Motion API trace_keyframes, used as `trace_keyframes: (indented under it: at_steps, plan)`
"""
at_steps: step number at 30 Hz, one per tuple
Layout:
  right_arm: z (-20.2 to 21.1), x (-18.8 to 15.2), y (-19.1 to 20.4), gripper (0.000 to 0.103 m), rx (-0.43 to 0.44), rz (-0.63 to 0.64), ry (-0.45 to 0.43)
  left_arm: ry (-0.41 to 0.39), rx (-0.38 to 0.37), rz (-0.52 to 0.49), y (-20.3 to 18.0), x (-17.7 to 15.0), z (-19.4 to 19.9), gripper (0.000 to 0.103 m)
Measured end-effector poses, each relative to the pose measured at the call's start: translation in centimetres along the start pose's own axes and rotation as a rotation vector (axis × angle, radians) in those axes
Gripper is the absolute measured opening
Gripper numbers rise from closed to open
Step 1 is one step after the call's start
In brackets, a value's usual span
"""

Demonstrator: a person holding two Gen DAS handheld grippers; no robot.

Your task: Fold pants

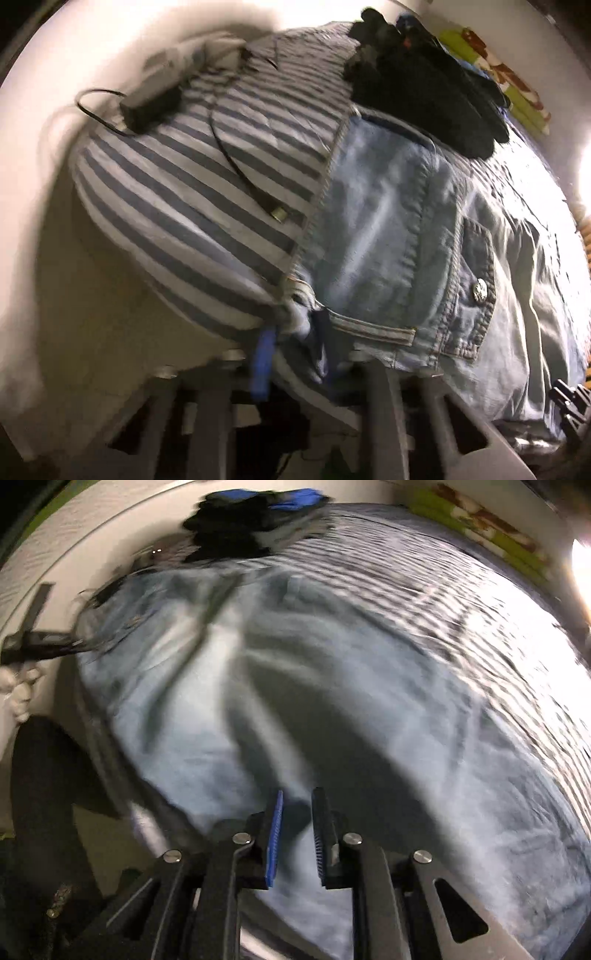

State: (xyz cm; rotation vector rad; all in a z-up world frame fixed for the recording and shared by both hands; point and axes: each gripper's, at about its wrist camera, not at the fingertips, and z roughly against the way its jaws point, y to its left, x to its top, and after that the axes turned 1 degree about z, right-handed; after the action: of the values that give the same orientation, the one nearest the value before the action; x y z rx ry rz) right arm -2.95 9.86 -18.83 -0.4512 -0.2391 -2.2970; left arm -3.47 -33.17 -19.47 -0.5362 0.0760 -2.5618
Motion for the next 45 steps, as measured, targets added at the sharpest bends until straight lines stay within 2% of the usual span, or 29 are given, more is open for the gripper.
trace_keyframes:
  at_steps: [3, 5, 7, 9, 10, 12, 13, 15, 17, 20, 22, 23, 25, 28, 31, 33, 34, 35, 37, 39, 43, 45]
  plan:
    - [-0.5, -0.7, -1.8, 0.018, -0.068, -0.015, 0.038, -0.044, -0.028, -0.031, 0.5, 0.6, 1.9, 0.01]
    - [-1.1, -1.4, -2.7, 0.018, -0.067, -0.022, 0.044, -0.073, 0.06, -0.08, 0.4, 1.1, 1.6, 0.009]
    - [-1.0, -1.6, -3.0, 0.018, -0.06, -0.02, 0.044, -0.001, 0.085, -0.092, 0.3, 1.2, -0.7, 0.009]
    - [-0.6, -1.2, -2.6, 0.018, -0.081, -0.015, 0.05, 0.007, 0.107, -0.101, 0.1, 1.3, -1.3, 0.013]
    - [-0.1, -1.0, -2.4, 0.018, -0.072, -0.024, 0.033, -0.001, 0.109, -0.106, -0.1, 1.4, -0.8, 0.018]
    - [1.0, -0.7, -1.5, 0.018, 0.003, -0.018, -0.011, -0.037, 0.132, -0.1, 0.0, 1.7, 0.6, 0.053]
    - [1.4, -0.5, -1.0, 0.018, 0.034, -0.013, -0.039, -0.08, 0.129, -0.1, -0.2, 1.7, 1.9, 0.058]
    - [1.9, 0.1, 0.4, 0.02, 0.106, 0.003, -0.096, -0.132, 0.132, -0.124, -0.9, 1.6, 3.7, 0.058]
    - [0.9, 0.6, 1.8, 0.023, 0.128, 0.036, -0.084, -0.166, 0.075, -0.17, -2.5, 1.5, 5.6, 0.058]
    - [-1.5, -0.2, 3.7, 0.023, 0.143, 0.11, 0.026, -0.151, -0.059, -0.289, -7.6, 1.2, 6.3, 0.058]
    - [-1.1, -1.6, 4.7, 0.023, 0.129, 0.192, 0.028, -0.126, -0.161, -0.375, -11.7, -0.2, 6.2, 0.058]
    - [-0.8, -1.9, 4.7, 0.024, 0.149, 0.209, 0.046, -0.107, -0.21, -0.437, -13.9, -1.0, 5.8, 0.058]
    - [0.5, -2.8, 4.2, 0.024, 0.188, 0.193, 0.046, -0.077, -0.254, -0.547, -18.1, -2.9, 4.6, 0.058]
    - [3.5, -4.3, 1.4, 0.024, 0.193, 0.05, -0.018, -0.03, -0.282, -0.721, -23.0, -6.7, 2.8, 0.058]
    - [6.8, -6.8, -3.4, 0.024, 0.135, -0.153, -0.118, 0.027, -0.238, -0.871, -25.7, -10.7, 0.9, 0.058]
    - [9.4, -10.0, -7.5, 0.024, 0.072, -0.341, -0.189, 0.043, -0.193, -0.922, -25.7, -12.0, -0.2, 0.058]
    - [10.6, -11.8, -9.5, 0.024, 0.036, -0.432, -0.221, 0.021, -0.202, -0.935, -25.4, -12.3, 0.3, 0.058]
    - [12.0, -14.2, -11.8, 0.024, -0.018, -0.535, -0.257, 0.04, -0.201, -0.937, -25.3, -12.2, 0.5, 0.058]
    - [14.9, -20.1, -16.6, 0.026, -0.189, -0.761, -0.309, 0.05, -0.208, -0.905, -25.1, -11.5, 1.5, 0.058]
    - [17.1, -25.5, -20.5, 0.027, -0.301, -0.962, -0.325, 0.043, -0.202, -0.89, -25.1, -10.9, 2.1, 0.058]
    - [21.2, -35.6, -27.2, 0.028, -0.408, -1.273, -0.386, 0.0, -0.206, -0.912, -27.0, -10.6, 3.4, 0.058]
    - [22.0, -38.7, -29.9, 0.034, -0.389, -1.368, -0.412, -0.005, -0.221, -0.917, -28.3, -10.6, 3.7, 0.058]
